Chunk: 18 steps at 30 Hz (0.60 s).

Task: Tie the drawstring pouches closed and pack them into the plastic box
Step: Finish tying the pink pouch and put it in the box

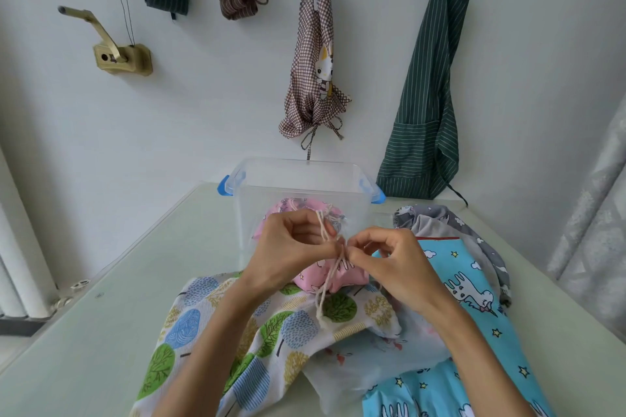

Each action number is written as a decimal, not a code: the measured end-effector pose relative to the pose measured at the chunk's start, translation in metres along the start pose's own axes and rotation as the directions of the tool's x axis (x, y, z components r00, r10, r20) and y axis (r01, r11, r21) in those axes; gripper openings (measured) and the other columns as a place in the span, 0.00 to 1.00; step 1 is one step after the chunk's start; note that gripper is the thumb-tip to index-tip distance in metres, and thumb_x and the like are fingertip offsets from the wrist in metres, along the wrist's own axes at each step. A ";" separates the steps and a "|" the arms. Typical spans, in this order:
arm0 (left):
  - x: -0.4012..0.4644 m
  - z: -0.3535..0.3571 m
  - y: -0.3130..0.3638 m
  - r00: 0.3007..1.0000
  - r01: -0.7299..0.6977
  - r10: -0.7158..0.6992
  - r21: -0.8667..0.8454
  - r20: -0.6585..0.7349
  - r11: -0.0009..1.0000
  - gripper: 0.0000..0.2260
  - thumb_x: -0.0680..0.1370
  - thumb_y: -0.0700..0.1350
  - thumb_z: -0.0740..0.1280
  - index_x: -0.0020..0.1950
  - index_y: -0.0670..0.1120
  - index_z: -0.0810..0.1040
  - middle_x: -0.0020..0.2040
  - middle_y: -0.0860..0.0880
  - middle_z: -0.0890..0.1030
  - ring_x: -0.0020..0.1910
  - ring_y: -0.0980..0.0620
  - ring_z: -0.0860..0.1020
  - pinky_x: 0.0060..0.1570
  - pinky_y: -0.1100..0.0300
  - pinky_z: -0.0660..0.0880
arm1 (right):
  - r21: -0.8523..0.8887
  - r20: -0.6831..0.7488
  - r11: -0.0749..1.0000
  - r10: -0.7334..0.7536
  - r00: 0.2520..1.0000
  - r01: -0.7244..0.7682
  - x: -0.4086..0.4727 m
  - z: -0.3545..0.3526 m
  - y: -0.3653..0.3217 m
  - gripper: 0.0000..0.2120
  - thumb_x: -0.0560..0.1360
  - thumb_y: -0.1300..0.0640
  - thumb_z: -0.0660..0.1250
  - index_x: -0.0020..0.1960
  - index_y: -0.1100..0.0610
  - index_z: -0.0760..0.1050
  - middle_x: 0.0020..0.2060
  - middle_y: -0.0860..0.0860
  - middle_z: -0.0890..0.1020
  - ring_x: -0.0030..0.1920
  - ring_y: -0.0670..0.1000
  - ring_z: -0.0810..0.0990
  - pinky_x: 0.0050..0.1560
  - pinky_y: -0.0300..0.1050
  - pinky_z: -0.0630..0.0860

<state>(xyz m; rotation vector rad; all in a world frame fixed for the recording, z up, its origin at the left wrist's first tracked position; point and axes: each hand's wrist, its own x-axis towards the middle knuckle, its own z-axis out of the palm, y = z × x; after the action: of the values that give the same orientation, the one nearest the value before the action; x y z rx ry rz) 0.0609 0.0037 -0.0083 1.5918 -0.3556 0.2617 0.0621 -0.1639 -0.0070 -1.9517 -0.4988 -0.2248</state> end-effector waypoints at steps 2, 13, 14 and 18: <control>-0.001 -0.002 -0.001 0.994 -0.076 0.082 0.074 -0.071 0.994 0.10 0.66 0.27 0.72 0.35 0.41 0.80 0.33 0.47 0.83 0.34 0.55 0.81 0.39 0.66 0.78 | -0.043 -0.003 0.997 -0.061 0.998 0.061 -0.001 0.001 -0.001 0.08 0.68 0.63 0.72 0.33 0.52 0.80 0.27 0.44 0.79 0.29 0.43 0.74 0.35 0.34 0.71; -0.002 -0.003 -0.014 0.953 -0.161 0.242 0.373 -0.183 0.914 0.09 0.66 0.57 0.73 0.38 0.52 0.85 0.35 0.56 0.84 0.33 0.57 0.80 0.36 0.54 0.78 | 0.152 -0.047 0.982 0.124 0.991 -0.116 0.002 0.001 -0.003 0.04 0.74 0.55 0.69 0.42 0.55 0.79 0.32 0.47 0.83 0.32 0.43 0.79 0.36 0.33 0.73; -0.002 -0.003 -0.014 0.952 -0.168 0.249 0.380 -0.176 0.910 0.10 0.65 0.57 0.73 0.38 0.52 0.85 0.34 0.56 0.84 0.33 0.58 0.80 0.36 0.55 0.78 | 0.201 -0.002 0.961 0.192 0.981 -0.188 0.002 0.001 -0.003 0.05 0.74 0.54 0.68 0.44 0.55 0.79 0.33 0.47 0.83 0.31 0.43 0.78 0.34 0.33 0.71; -0.001 0.000 -0.016 0.950 -0.202 0.268 0.343 -0.159 0.918 0.04 0.67 0.45 0.77 0.38 0.46 0.86 0.34 0.55 0.85 0.33 0.60 0.81 0.37 0.62 0.78 | 0.320 0.076 0.912 0.246 0.966 -0.257 0.003 0.006 0.003 0.05 0.74 0.56 0.68 0.47 0.52 0.83 0.32 0.43 0.81 0.32 0.42 0.75 0.42 0.38 0.71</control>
<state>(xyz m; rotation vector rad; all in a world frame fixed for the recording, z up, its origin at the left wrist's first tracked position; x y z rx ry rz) 0.0663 0.0047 -0.0230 1.8248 -0.3593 0.6949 0.0658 -0.1586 -0.0105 -1.6724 -0.2796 0.0554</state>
